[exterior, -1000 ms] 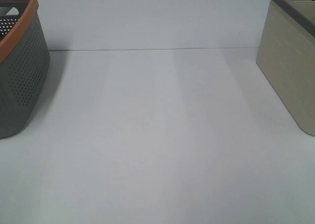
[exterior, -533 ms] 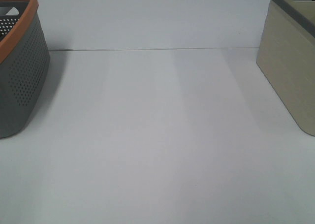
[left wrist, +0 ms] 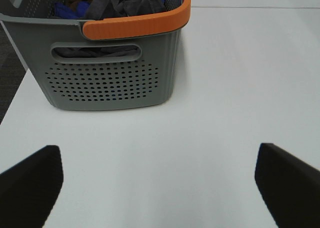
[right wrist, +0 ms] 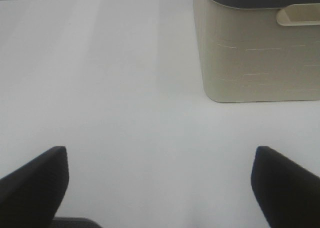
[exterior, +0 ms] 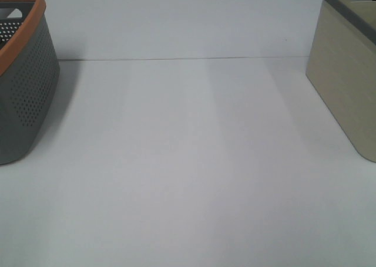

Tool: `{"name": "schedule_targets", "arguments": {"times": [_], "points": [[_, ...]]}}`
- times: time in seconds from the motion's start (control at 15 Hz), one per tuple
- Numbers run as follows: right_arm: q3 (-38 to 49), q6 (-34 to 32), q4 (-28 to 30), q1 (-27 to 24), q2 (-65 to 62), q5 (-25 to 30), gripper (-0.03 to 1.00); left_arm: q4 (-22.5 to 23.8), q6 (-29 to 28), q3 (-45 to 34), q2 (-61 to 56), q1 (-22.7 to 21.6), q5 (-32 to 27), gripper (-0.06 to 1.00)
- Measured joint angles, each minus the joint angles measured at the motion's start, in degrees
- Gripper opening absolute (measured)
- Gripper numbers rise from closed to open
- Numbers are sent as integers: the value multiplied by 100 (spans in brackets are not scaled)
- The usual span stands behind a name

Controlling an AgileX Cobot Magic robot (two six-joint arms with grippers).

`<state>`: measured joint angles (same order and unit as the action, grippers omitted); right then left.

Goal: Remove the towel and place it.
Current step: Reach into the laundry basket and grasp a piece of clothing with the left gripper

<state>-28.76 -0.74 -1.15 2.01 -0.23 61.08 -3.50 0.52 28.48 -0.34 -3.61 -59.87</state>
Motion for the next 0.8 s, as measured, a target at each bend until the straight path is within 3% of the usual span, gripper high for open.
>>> {"name": "schedule_targets", "arguments": {"times": [0.8], "points": [[0, 0, 0, 0, 0, 0, 96, 0, 0, 0, 0, 0, 0, 99]]}}
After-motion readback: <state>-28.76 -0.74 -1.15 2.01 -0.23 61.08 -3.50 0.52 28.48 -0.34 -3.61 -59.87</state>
